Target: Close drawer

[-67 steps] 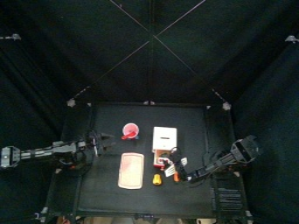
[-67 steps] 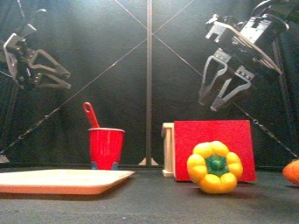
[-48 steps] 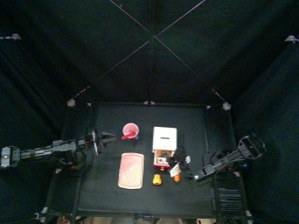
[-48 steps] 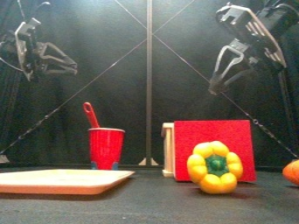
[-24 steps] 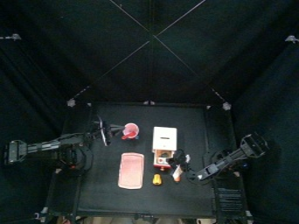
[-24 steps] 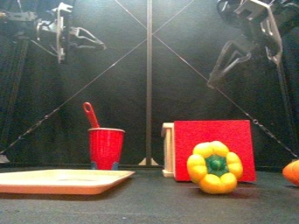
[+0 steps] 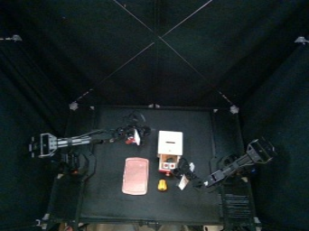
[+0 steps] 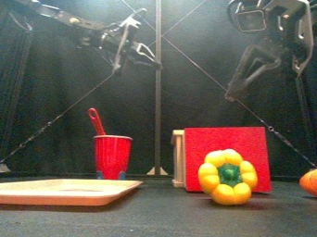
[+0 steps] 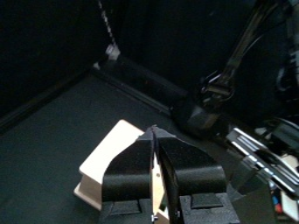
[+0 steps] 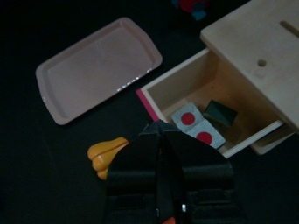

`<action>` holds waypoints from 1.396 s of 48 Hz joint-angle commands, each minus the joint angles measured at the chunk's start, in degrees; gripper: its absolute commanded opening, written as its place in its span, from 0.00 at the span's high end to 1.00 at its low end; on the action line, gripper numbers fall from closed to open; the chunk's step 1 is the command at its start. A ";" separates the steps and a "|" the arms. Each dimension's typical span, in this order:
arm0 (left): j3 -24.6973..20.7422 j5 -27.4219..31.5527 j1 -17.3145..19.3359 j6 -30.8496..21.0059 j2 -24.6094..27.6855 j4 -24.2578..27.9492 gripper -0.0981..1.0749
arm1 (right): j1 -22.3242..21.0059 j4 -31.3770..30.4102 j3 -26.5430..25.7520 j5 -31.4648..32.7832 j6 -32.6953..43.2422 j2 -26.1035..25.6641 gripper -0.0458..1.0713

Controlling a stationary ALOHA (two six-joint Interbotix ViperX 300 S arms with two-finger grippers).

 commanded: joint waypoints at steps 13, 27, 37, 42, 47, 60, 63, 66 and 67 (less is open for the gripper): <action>-23.03 13.97 4.48 -0.18 22.50 0.62 0.57 | -0.09 1.14 -1.67 -3.08 -2.99 -1.23 0.73; -30.32 20.83 5.89 -0.18 31.38 -0.18 0.57 | 0.44 1.49 -1.49 -3.34 -2.81 1.58 0.73; -31.03 21.27 5.80 -0.26 32.96 -0.26 0.57 | 0.62 1.49 -1.93 -4.66 -3.16 4.31 0.72; -30.85 21.80 5.71 -0.26 33.31 -0.35 0.57 | 0.26 1.41 -2.02 -6.50 -3.16 4.92 0.72; -30.50 22.06 5.62 -0.09 33.66 -0.18 0.57 | -0.44 1.32 -2.02 -8.09 -3.16 5.54 0.73; -29.71 23.03 5.54 -0.09 34.19 -0.09 0.57 | -2.29 1.49 -1.85 -9.14 -3.16 6.50 0.73; -29.62 23.03 5.54 0.00 34.19 -0.09 0.57 | -2.90 1.49 -1.76 -9.14 -3.25 6.77 0.73; -29.53 23.12 5.54 0.00 34.19 -0.09 0.57 | -3.87 1.32 -1.85 -9.23 -3.25 6.94 0.73; -29.53 23.03 5.54 0.00 34.19 -0.09 0.57 | -4.22 1.32 -1.85 -9.14 -3.25 6.94 0.73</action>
